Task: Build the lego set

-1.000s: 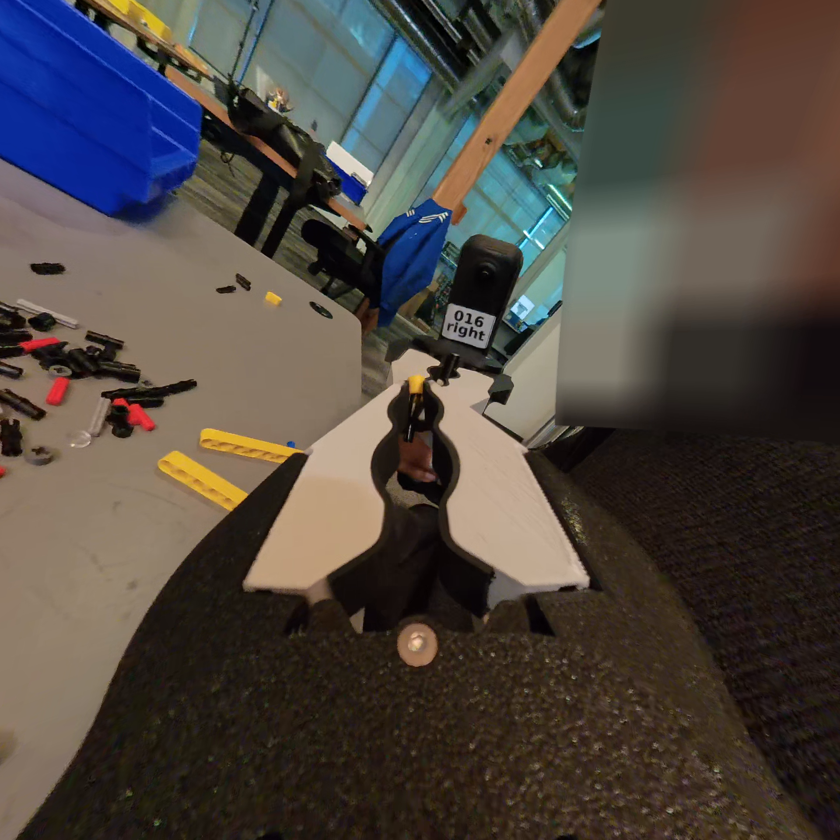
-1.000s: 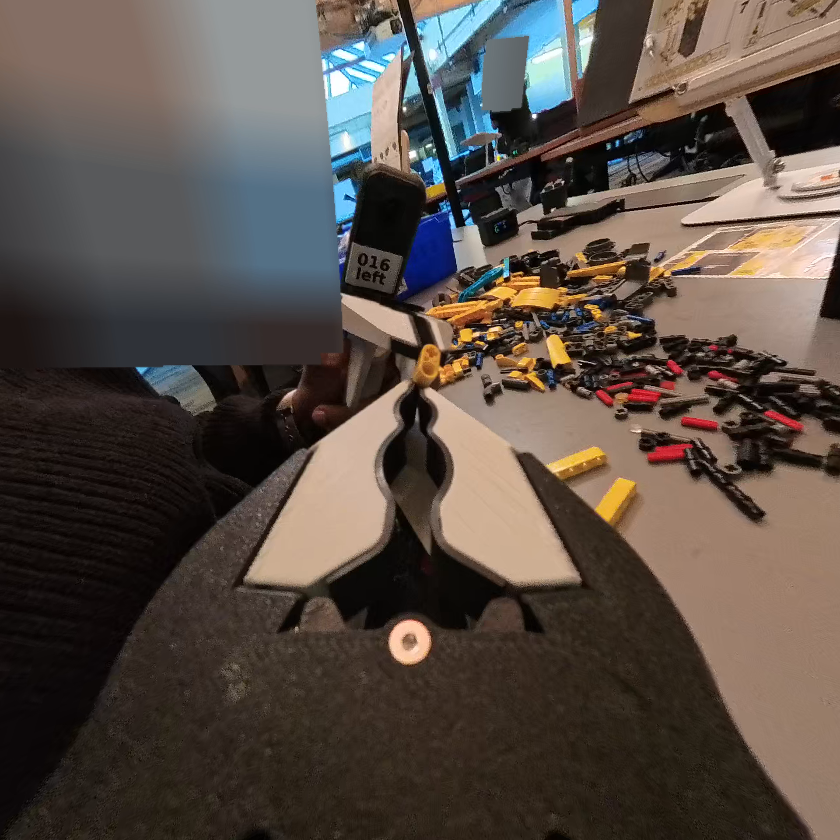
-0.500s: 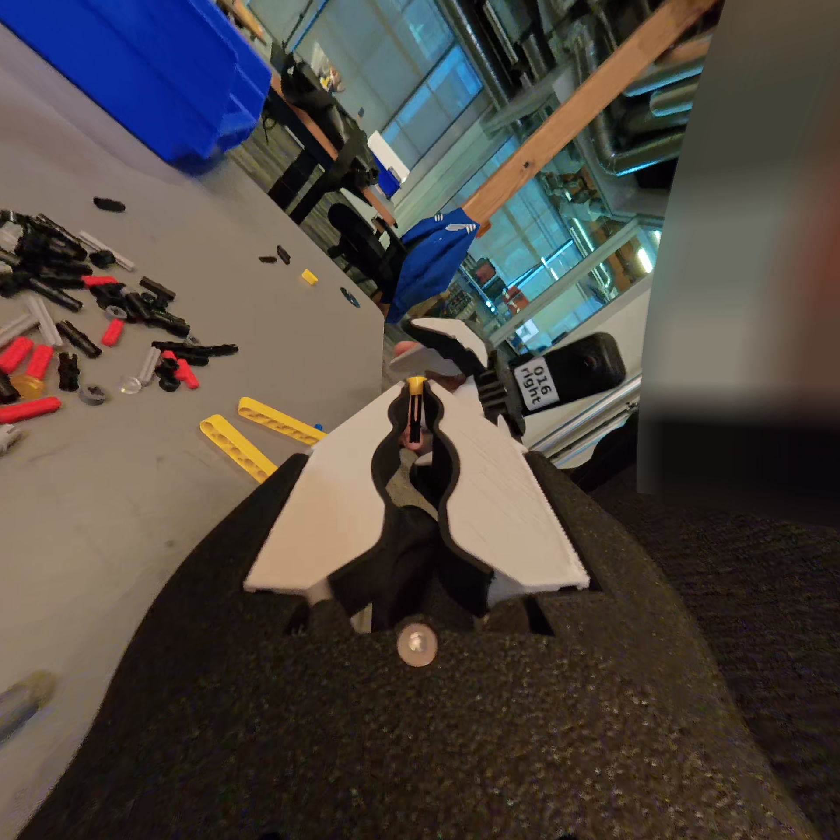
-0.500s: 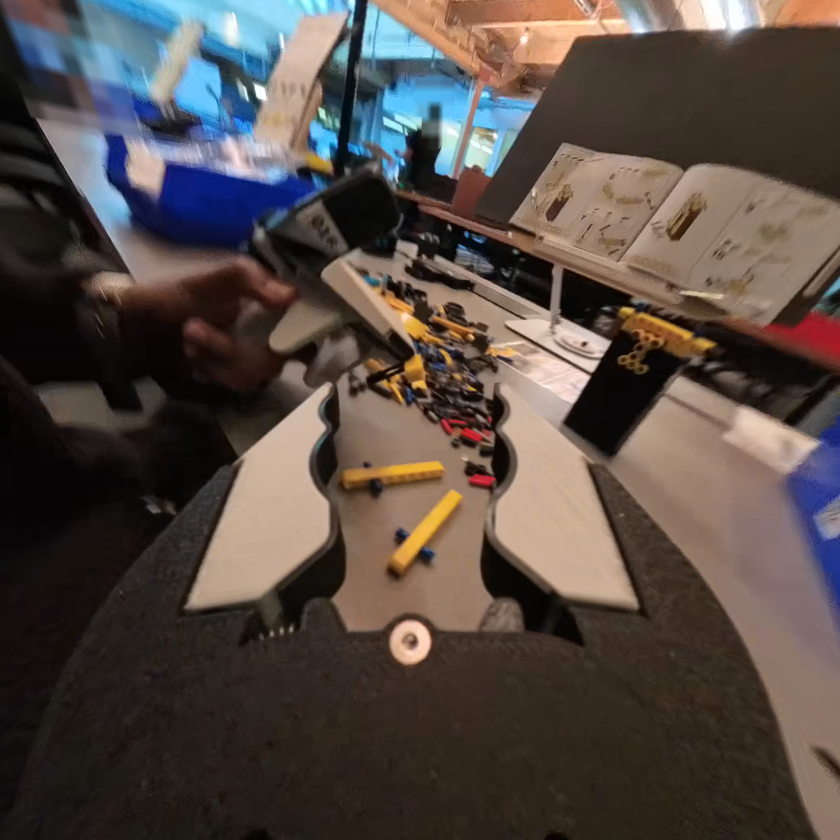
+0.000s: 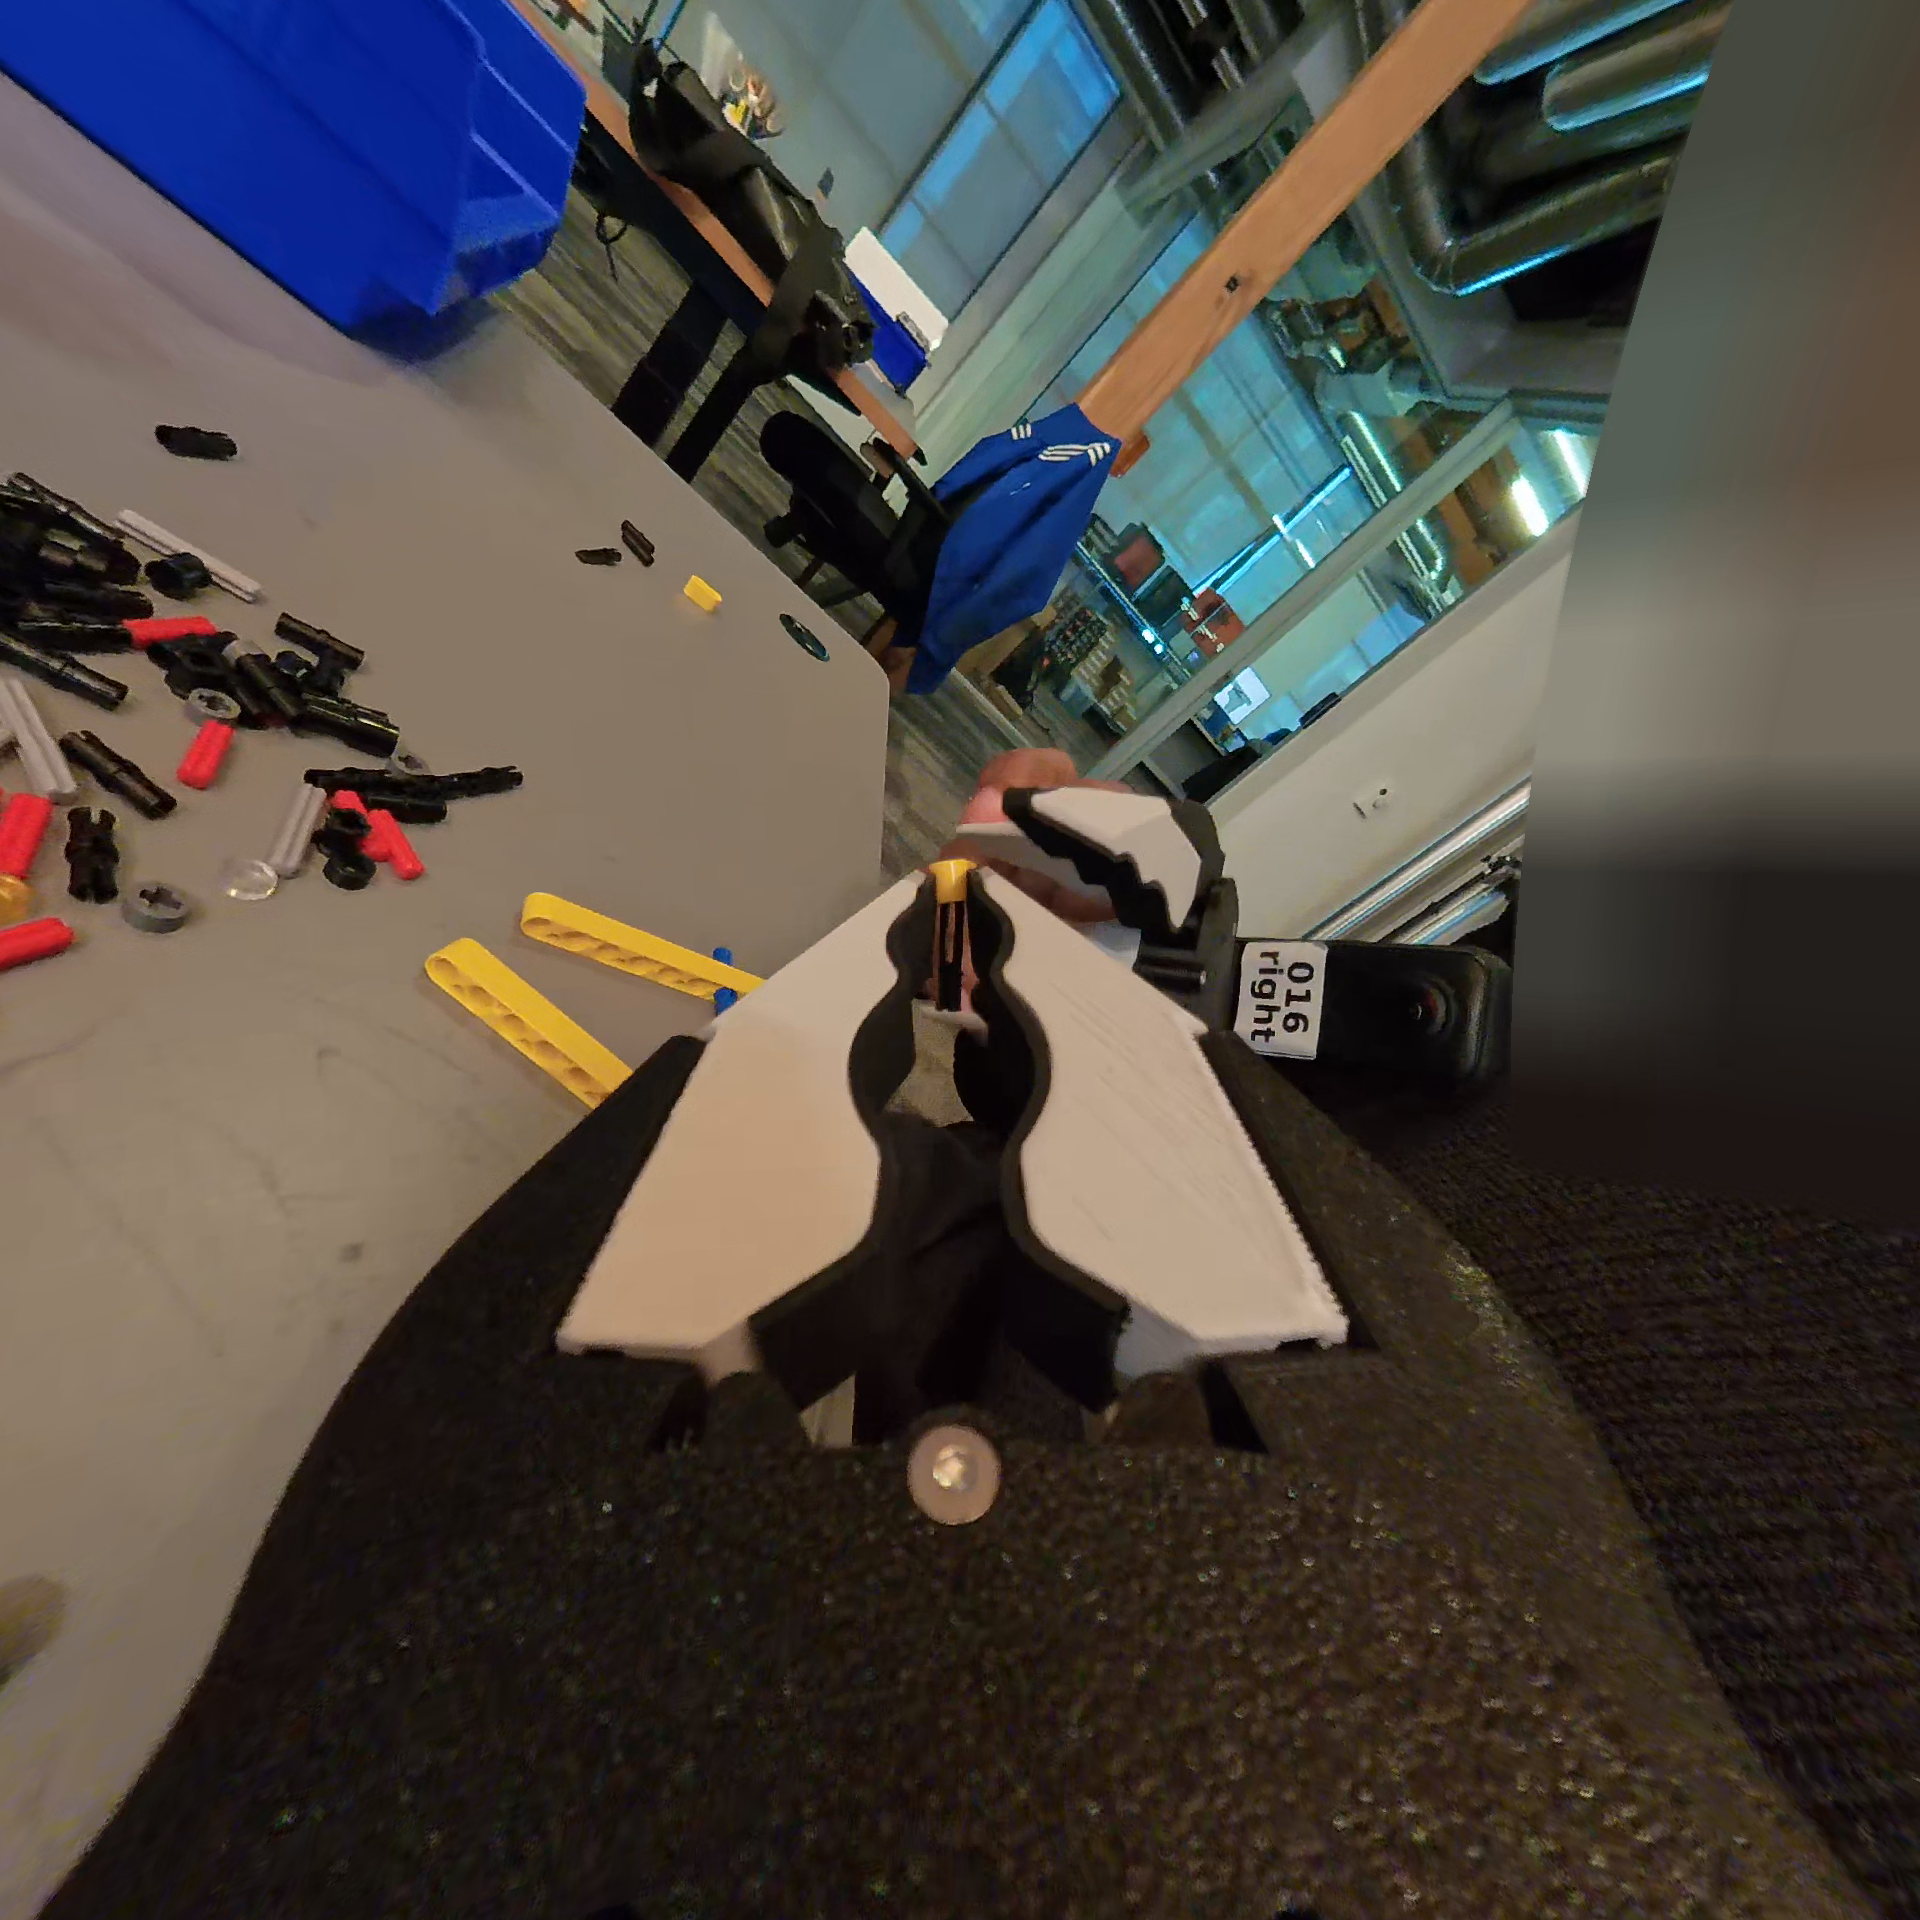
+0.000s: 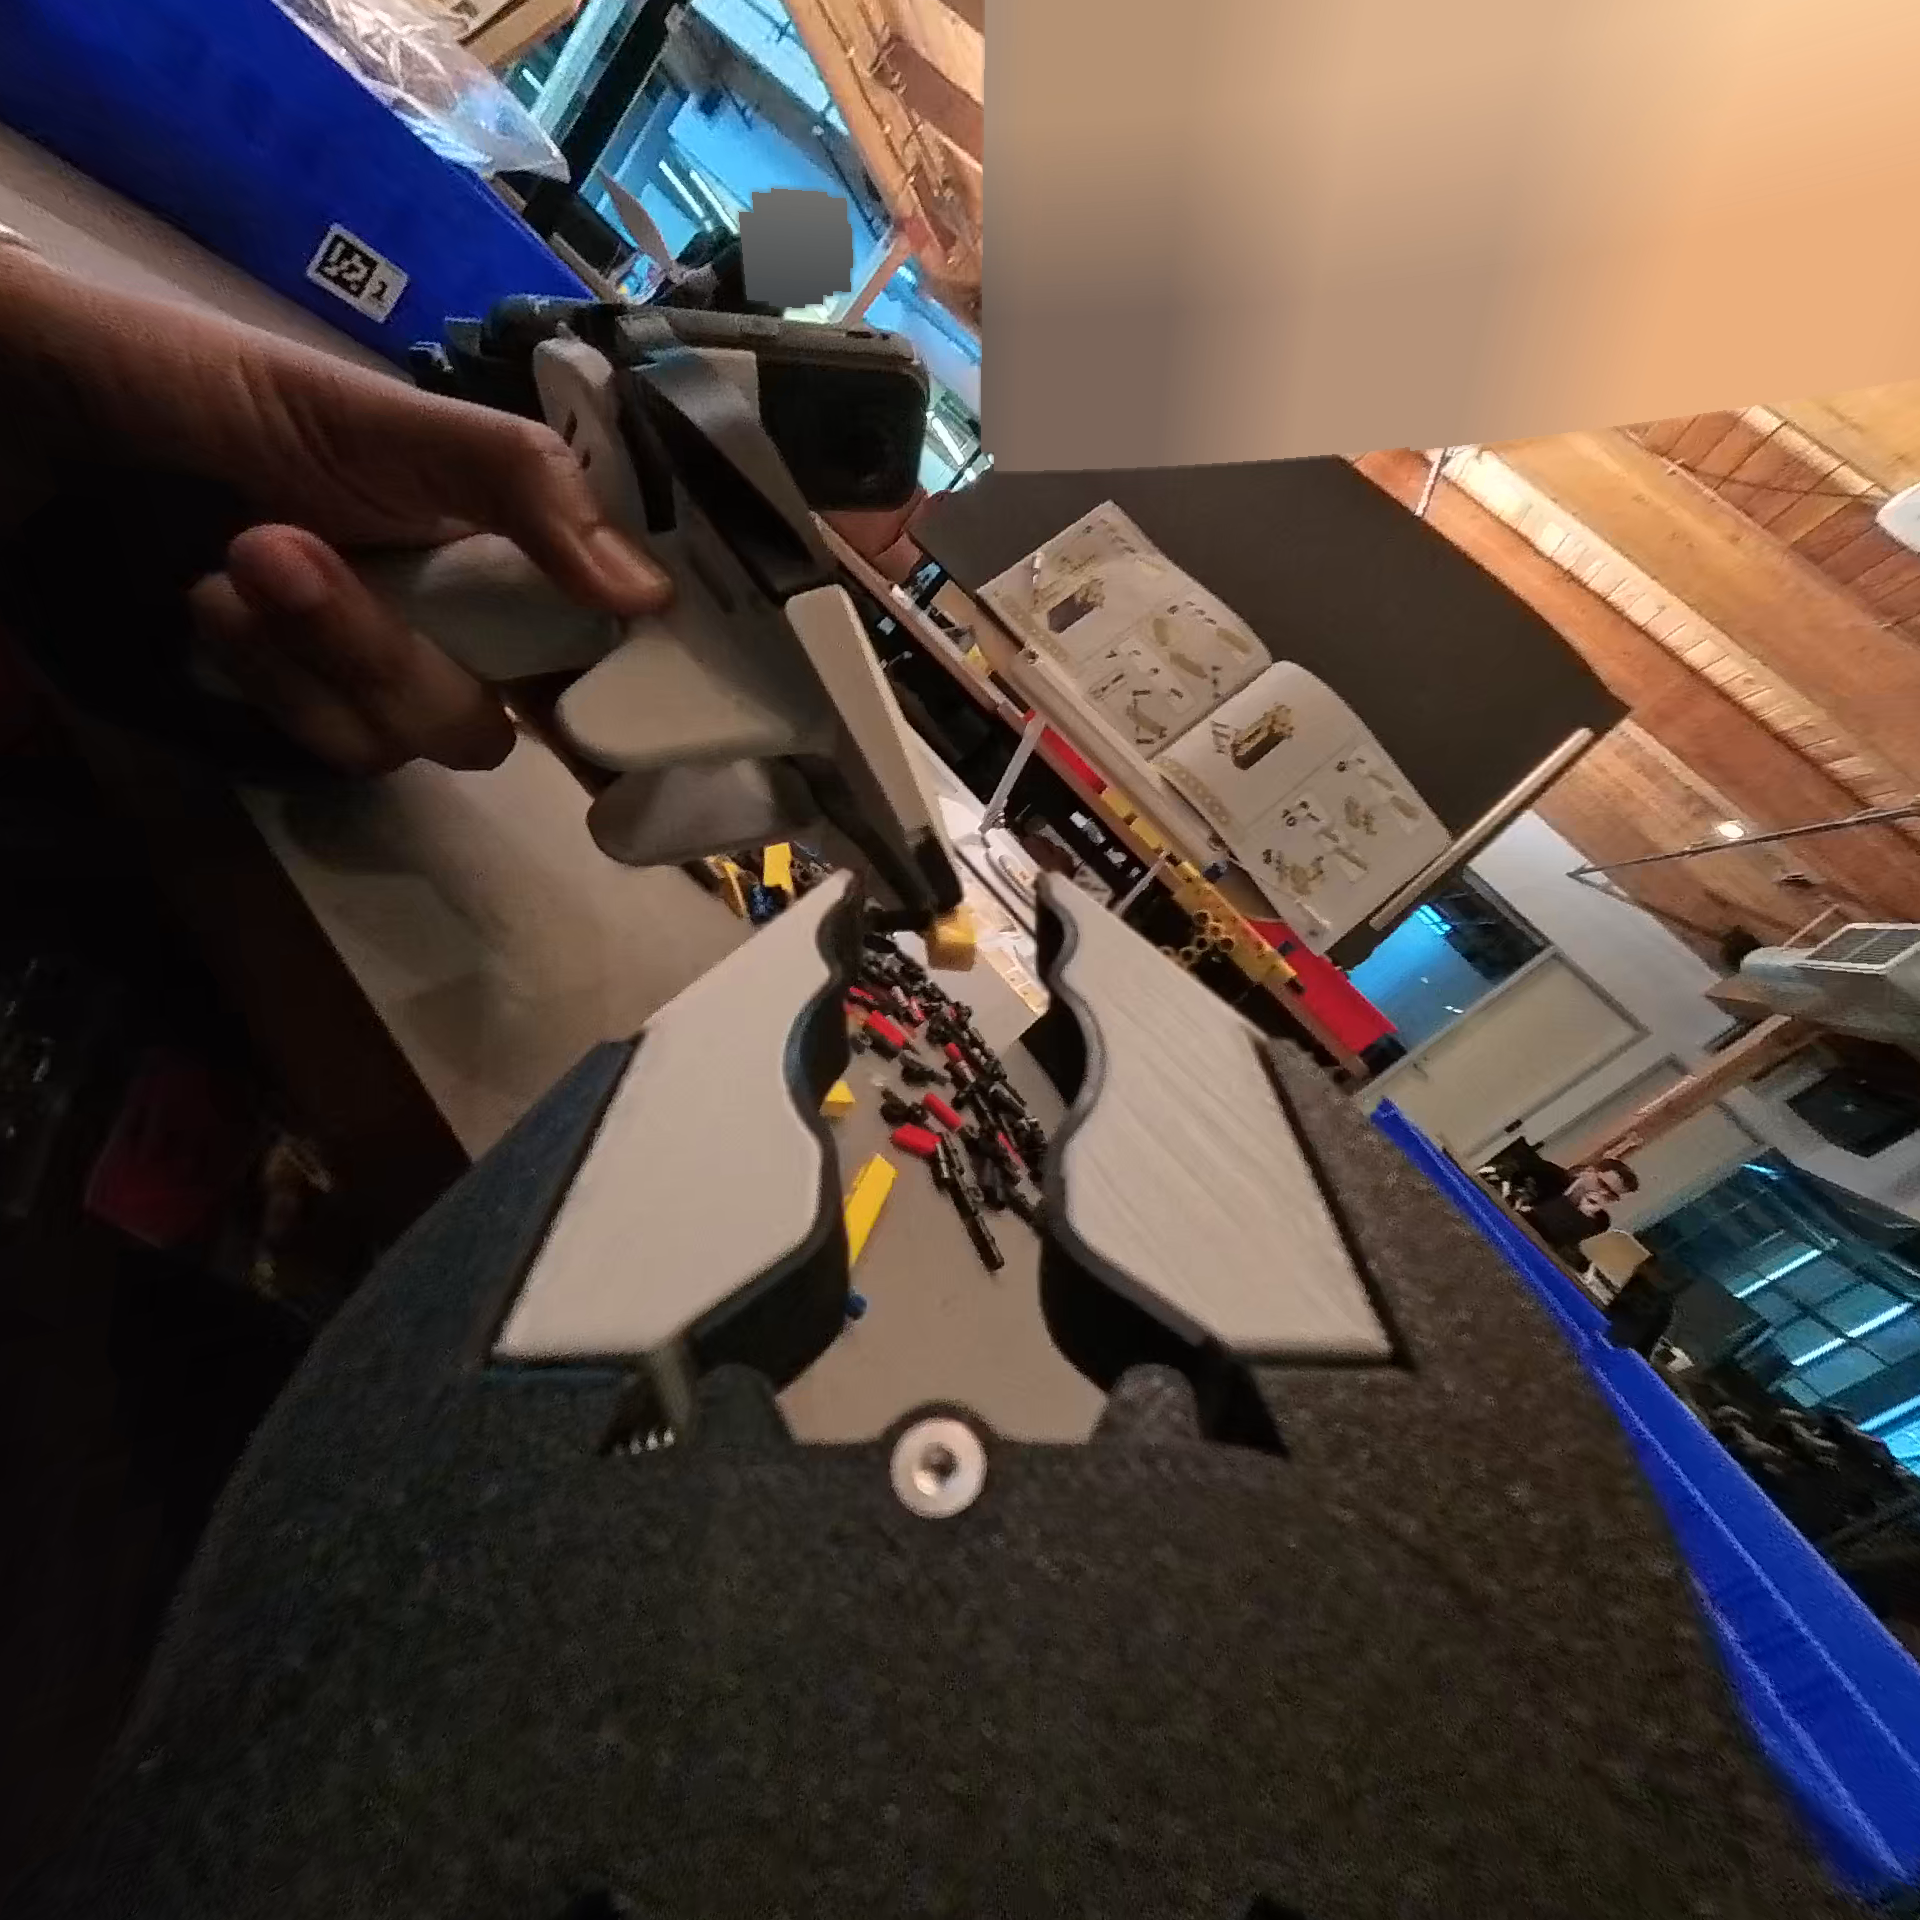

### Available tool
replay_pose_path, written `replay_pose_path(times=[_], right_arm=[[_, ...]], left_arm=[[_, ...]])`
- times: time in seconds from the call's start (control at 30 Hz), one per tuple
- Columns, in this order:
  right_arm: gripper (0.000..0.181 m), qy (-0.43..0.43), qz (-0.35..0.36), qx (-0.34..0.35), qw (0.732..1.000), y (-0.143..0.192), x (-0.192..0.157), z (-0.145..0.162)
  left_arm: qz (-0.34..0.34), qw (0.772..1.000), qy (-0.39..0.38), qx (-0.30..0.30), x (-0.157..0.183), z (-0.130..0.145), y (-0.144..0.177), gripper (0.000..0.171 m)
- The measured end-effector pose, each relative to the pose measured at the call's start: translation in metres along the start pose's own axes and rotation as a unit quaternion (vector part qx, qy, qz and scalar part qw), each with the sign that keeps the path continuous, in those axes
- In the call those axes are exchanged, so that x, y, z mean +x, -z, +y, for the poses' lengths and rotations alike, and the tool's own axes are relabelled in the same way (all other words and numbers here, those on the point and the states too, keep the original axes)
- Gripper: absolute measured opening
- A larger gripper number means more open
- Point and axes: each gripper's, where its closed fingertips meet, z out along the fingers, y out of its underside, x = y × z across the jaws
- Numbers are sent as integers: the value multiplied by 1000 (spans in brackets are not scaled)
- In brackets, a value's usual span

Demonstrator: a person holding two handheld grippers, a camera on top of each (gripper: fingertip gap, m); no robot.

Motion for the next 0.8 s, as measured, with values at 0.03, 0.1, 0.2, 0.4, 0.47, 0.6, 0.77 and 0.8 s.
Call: replay_pose_path(times=[0.03,0.1,0.2,0.4,0.47,0.6,0.77,0.8], right_arm=[[33,-4,-8,-1,1000,0,-2,0],[35,-18,-21,-1,1000,0,-6,1],[38,-30,-27,-15,999,-2,-8,7],[31,-32,-26,-16,999,-3,-8,7],[31,-33,-24,-14,999,-3,-7,6],[30,-71,-43,-9,997,-4,-7,4],[29,-134,-76,-2,988,-4,-7,3],[29,-146,-82,0,986,-4,-7,3]], left_arm=[[2,1000,4,4,0,-1,1,4],[8,1000,10,9,0,-3,2,5],[13,1000,11,7,2,-3,2,5],[23,1000,7,2,5,-1,1,5],[25,1000,6,4,6,-1,1,5],[30,1000,5,9,7,-2,3,5],[33,999,8,11,7,-3,3,5],[34,999,11,10,7,-3,3,5]])
